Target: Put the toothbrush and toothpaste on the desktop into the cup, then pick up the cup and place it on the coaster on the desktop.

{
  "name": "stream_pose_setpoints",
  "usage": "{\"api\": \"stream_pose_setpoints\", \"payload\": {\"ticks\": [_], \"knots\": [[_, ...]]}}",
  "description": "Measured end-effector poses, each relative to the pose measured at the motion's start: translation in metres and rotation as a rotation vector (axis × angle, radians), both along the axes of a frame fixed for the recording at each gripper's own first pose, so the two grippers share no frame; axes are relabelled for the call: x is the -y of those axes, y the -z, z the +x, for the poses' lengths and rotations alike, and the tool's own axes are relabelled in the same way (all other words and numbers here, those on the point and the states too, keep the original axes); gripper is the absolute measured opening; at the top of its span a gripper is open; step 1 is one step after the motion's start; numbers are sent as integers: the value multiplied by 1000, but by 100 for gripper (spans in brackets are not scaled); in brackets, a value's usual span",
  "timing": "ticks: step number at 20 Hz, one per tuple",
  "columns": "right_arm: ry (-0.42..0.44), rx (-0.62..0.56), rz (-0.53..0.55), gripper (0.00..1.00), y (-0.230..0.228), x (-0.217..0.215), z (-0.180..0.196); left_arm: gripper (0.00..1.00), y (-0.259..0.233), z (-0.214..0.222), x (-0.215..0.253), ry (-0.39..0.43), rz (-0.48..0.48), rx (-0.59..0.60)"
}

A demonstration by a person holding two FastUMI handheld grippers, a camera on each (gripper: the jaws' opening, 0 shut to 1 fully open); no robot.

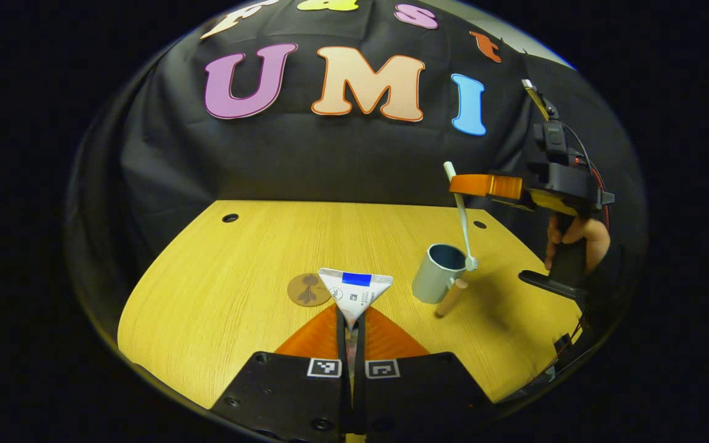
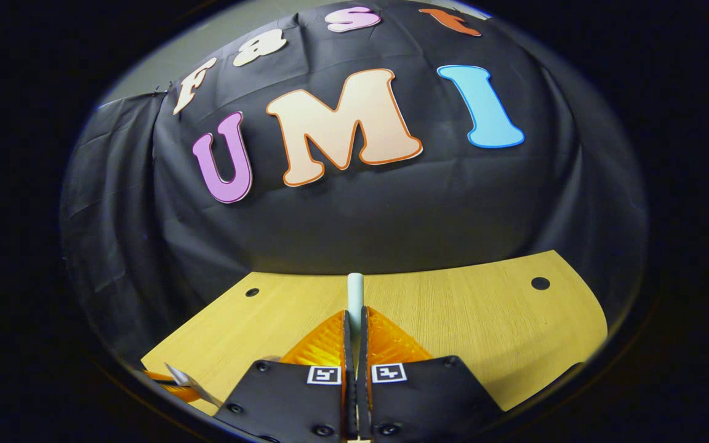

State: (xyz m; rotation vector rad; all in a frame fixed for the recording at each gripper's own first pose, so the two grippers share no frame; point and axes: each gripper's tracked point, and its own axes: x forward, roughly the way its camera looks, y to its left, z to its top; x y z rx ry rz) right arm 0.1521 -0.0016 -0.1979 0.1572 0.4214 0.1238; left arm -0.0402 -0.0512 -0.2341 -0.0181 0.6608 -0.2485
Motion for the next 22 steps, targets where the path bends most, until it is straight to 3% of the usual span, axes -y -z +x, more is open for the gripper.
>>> {"api": "stream_pose_setpoints", "payload": {"ticks": [8, 16, 17, 21, 22], "knots": [[28, 42, -67, 4, 29, 9, 26, 0, -35, 2, -1, -38, -8, 38], [37, -75, -83, 9, 73, 12, -7, 0, -63, 24, 5, -11, -9, 94], [32, -82, -83, 22, 76, 11, -12, 0, -66, 29, 9, -2, -11, 101], [2, -119, -94, 100, 77, 19, -55, 0, -71, 43, 24, 35, -41, 112], [3, -121, -100, 100, 75, 26, -68, 0, -72, 47, 29, 46, -53, 117]]}}
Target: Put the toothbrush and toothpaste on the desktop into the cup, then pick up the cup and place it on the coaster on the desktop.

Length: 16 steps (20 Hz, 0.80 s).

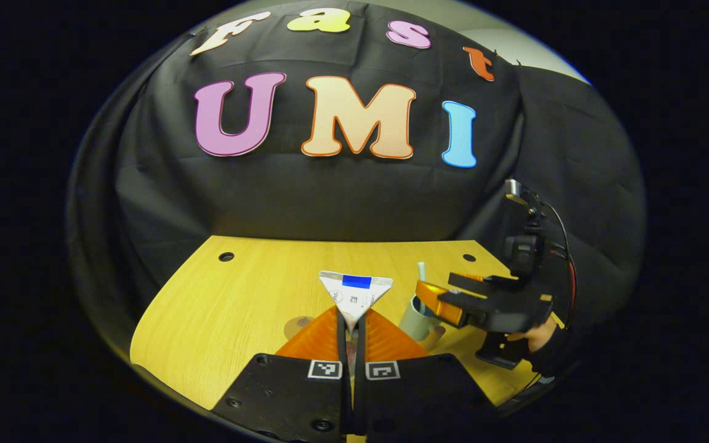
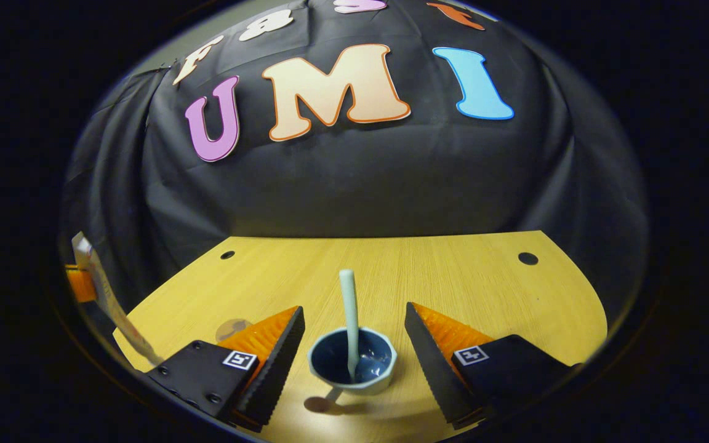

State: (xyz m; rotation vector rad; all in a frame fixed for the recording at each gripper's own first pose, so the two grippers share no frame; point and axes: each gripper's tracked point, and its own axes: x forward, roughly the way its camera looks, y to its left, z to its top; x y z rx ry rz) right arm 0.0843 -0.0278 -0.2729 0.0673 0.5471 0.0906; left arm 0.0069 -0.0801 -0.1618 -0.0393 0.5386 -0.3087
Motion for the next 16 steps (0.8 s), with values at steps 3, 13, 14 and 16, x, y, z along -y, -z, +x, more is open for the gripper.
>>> {"api": "stream_pose_setpoints", "payload": {"ticks": [3, 13, 14, 16], "knots": [[-2, -33, -18, 99, -1, 20, -43, 0, -6, 14, 23, 44, -31, 20], [143, -109, -48, 96, -6, 98, -137, 0, 7, 61, 110, 181, -112, 45], [157, -108, -50, 99, -9, 103, -142, 0, 10, 65, 117, 182, -127, 38], [184, -108, -51, 99, -11, 114, -150, 0, 19, 71, 127, 178, -154, 20]]}}
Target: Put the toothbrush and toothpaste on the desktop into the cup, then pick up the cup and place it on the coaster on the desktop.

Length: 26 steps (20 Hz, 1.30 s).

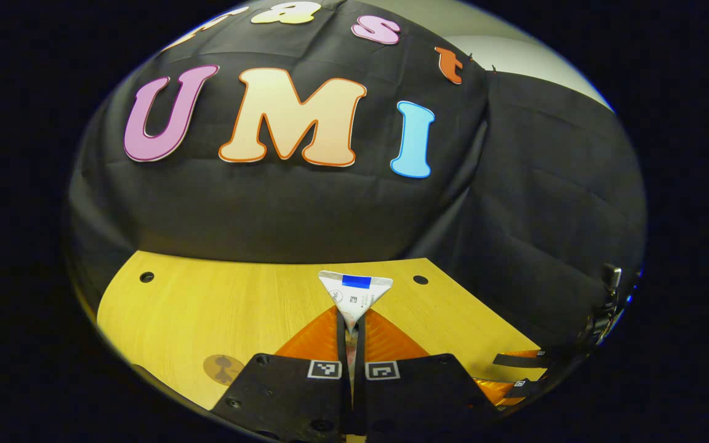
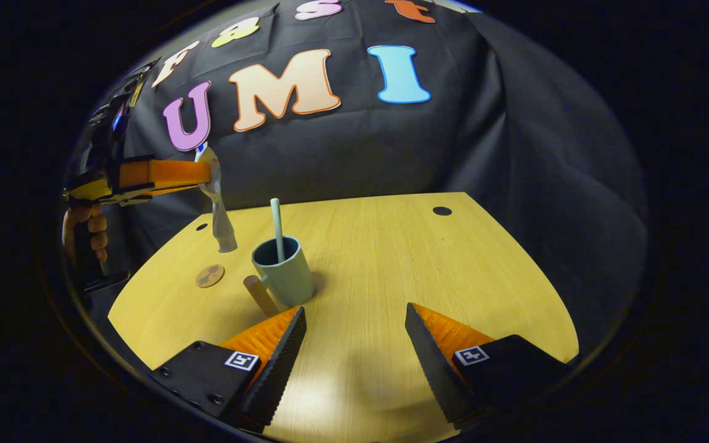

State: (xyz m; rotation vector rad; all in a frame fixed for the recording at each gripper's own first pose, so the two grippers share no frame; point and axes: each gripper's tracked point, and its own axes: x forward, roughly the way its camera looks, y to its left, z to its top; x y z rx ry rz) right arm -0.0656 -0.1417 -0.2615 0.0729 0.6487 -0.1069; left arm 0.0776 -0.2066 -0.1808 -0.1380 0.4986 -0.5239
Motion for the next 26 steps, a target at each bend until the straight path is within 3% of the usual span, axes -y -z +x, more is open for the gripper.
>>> {"api": "stream_pose_setpoints", "payload": {"ticks": [5, 13, 19, 20, 21, 22, 23, 24, 26], "knots": [[36, -27, -6, 99, 4, 15, -18, 0, 23, 11, 21, -14, -61, -43], [32, -31, -7, 96, 4, 22, -17, 0, 85, -3, 40, -21, 28, -143], [6, -33, 6, 96, 4, 26, -8, 5, 89, -5, 40, -59, 36, -132], [-1, -32, 9, 99, 4, 26, -8, 8, 94, -10, 38, -64, 49, -165], [-12, -33, 12, 96, 4, 26, -5, 29, 101, -13, 33, -83, 66, -172], [-23, -32, 15, 96, 4, 25, -3, 35, 101, -13, 25, -106, 80, -167], [-34, -31, 17, 99, 4, 25, -1, 51, 101, -14, 22, -122, 87, -160], [-48, -30, 23, 99, 4, 24, 2, 53, 97, -15, 19, -131, 92, -152], [-80, -29, 38, 99, 3, 19, 6, 70, 88, -19, 11, -151, 100, -119]]}}
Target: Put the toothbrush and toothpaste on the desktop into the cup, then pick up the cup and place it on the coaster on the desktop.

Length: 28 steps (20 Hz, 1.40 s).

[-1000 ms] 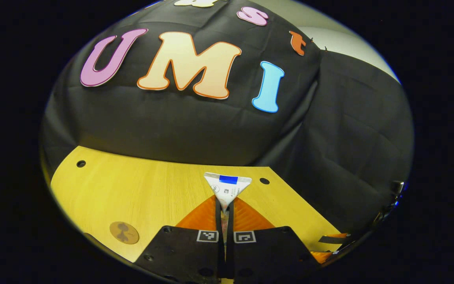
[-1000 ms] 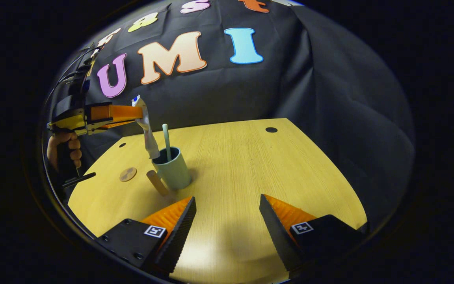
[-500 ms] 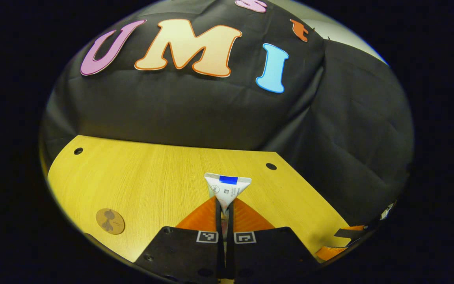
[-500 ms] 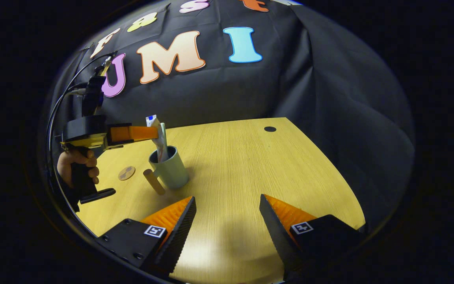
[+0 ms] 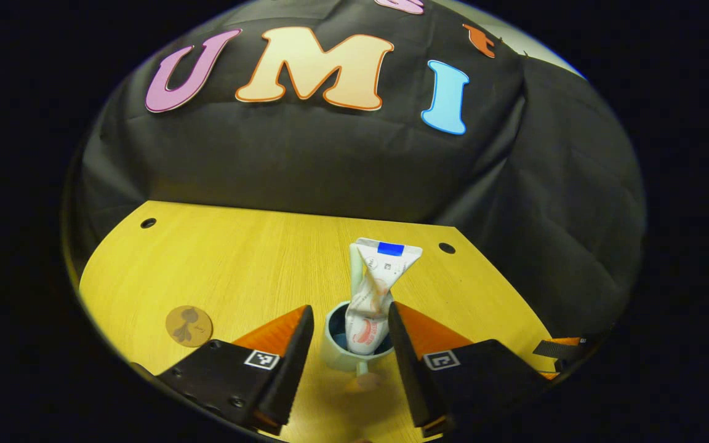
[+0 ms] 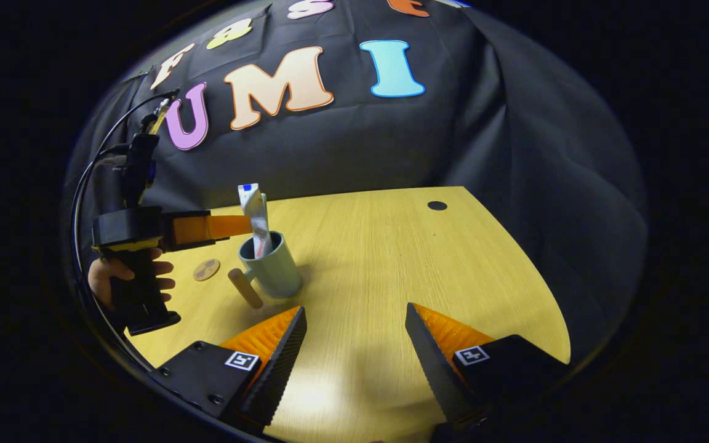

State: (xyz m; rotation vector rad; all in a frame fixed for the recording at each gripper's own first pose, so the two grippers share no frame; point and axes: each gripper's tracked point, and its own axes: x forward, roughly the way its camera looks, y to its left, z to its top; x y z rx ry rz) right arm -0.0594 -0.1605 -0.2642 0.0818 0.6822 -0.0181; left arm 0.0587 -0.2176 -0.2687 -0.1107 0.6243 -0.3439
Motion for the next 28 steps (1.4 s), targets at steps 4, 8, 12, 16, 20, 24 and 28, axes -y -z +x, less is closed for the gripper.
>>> {"api": "stream_pose_setpoints", "payload": {"ticks": [4, 8, 12, 16, 20, 24, 28], "knots": [[-71, -14, 39, 96, -4, -23, 15, 95, -16, -8, -34, -72, 48, 57], [-146, -104, 98, 99, -2, -66, 27, 95, -37, -16, -87, -154, 122, 127], [-163, -215, 153, 99, 3, -108, 43, 95, -48, -25, -137, -179, 210, 177], [-134, -345, 191, 95, 23, -137, 61, 95, -52, -29, -182, -218, 221, 185], [-94, -489, 177, 99, 51, -147, 73, 95, -56, -32, -227, -279, 234, 192], [-46, -567, 153, 99, 73, -152, 87, 95, -54, -41, -264, -329, 238, 180], [-25, -626, 119, 99, 93, -159, 95, 95, -50, -46, -297, -373, 248, 159]]}}
